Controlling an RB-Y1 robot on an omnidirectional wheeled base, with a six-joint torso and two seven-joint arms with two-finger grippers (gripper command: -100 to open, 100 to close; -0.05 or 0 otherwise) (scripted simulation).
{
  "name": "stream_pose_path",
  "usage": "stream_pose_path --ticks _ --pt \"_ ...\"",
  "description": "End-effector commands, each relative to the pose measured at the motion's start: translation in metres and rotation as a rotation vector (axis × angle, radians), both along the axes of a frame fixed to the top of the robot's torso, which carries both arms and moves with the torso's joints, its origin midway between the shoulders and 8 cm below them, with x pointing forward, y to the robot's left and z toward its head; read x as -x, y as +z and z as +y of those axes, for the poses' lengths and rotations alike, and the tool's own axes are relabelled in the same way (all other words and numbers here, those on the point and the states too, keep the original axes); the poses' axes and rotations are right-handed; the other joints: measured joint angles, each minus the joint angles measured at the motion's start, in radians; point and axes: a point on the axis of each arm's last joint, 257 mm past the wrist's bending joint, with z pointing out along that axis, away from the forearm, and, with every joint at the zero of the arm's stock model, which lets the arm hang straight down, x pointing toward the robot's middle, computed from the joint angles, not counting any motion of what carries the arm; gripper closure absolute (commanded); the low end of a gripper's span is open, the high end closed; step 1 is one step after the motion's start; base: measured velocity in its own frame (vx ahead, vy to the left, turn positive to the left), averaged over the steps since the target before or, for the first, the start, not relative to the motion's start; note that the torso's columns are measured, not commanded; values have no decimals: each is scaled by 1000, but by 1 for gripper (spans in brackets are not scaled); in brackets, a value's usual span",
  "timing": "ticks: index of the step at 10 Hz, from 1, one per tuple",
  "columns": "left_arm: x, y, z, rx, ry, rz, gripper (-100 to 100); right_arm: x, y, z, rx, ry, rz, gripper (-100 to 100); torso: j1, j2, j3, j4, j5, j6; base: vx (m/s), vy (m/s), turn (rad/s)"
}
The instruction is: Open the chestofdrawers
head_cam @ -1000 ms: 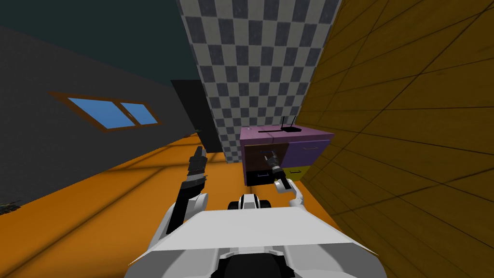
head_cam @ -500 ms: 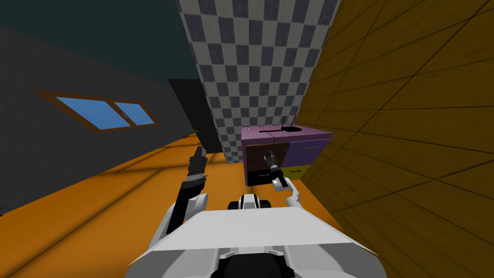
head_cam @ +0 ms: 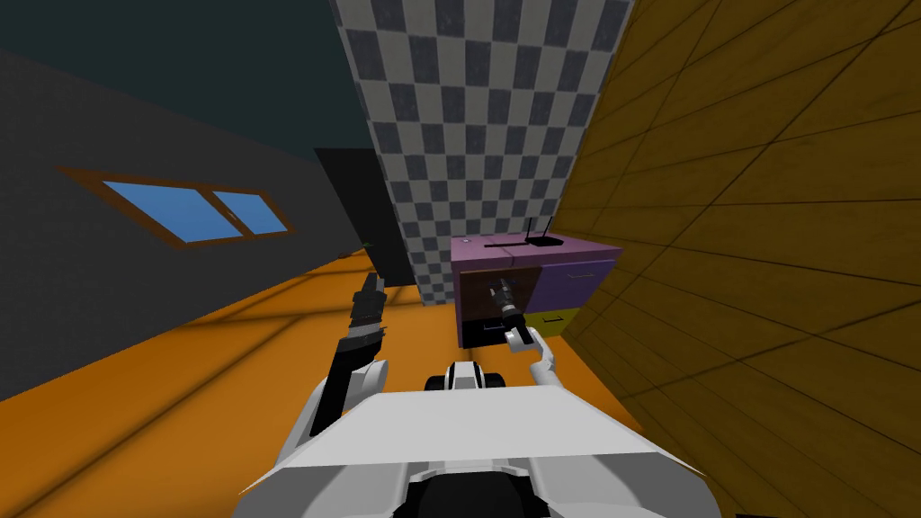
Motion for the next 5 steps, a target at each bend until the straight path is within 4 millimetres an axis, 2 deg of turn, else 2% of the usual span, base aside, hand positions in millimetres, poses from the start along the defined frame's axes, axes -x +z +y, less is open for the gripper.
stream_pose_path --ticks 1,2,3,5 --pt "0 0 0 0 0 0 0 6 -7 0 -1 1 2 100 0 3 2 1 0 0 -27 -10 -17" --pt "0 0 0 0 0 0 0 4 -3 0 0 0 3 100 -1 7 4 2 0 0 -7 -19 -44" --pt "0 0 0 0 0 0 0 -5 11 -6 -7 0 -41 100 0 2 2 -5 -3 -4 -42 45 -165" --pt "0 0 0 0 0 0 0 -5 10 -2 10 10 -38 100 -1 2 1 1 0 2 -28 38 -69"
